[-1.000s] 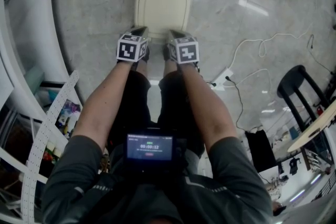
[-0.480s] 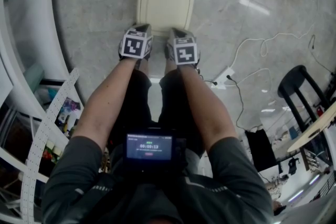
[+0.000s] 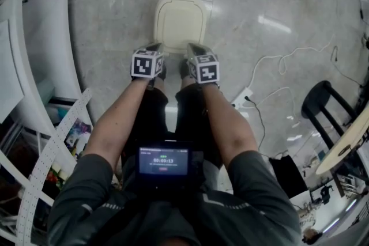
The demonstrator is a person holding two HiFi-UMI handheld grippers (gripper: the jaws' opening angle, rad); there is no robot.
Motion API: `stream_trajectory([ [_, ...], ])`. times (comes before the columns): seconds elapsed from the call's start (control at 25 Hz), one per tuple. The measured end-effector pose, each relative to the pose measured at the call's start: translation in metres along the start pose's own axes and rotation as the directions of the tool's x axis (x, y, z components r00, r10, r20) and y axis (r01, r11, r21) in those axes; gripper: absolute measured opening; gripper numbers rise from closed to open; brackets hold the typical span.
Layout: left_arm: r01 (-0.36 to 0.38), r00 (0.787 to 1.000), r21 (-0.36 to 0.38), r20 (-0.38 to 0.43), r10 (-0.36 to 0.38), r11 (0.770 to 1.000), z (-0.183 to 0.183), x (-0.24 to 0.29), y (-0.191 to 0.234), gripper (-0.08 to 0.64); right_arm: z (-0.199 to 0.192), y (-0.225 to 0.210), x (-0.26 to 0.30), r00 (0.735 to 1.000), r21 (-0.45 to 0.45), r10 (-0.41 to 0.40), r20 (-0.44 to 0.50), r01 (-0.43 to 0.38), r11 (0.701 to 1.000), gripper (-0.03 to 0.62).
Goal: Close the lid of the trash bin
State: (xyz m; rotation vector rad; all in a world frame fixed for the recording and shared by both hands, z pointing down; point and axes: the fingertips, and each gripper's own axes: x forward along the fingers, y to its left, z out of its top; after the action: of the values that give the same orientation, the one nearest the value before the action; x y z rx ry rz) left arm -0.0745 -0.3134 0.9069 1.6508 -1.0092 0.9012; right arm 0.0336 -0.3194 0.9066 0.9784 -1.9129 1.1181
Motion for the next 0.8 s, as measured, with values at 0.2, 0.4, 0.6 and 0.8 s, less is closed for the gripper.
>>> stream_trajectory([
  [0.2,0.031,0.991,0.017,0.129,-0.032,0.999,0.058,-0.068,-0.028,0.002,0.05,0.002,-0.058,0.994,-0.011,-0.019,0.111,0.02,1.0,0.011],
  [0.4,0.079,0.961,0.056,0.263,-0.091,0.995,0.117,-0.137,-0.071,0.002,0.109,0.028,-0.125,0.974,-0.028,0.019,0.225,-0.013,1.0,0.011],
  [0.6,0.094,0.932,0.106,0.341,-0.125,0.99,0.15,-0.195,-0.098,0.002,0.171,0.054,-0.205,0.911,-0.064,0.051,0.409,-0.026,0.998,0.009],
  [0.8,0.14,0.826,0.201,0.516,-0.226,0.97,0.202,-0.275,-0.123,0.002,0.23,0.072,-0.278,0.816,-0.105,0.098,0.569,-0.046,0.993,0.009],
])
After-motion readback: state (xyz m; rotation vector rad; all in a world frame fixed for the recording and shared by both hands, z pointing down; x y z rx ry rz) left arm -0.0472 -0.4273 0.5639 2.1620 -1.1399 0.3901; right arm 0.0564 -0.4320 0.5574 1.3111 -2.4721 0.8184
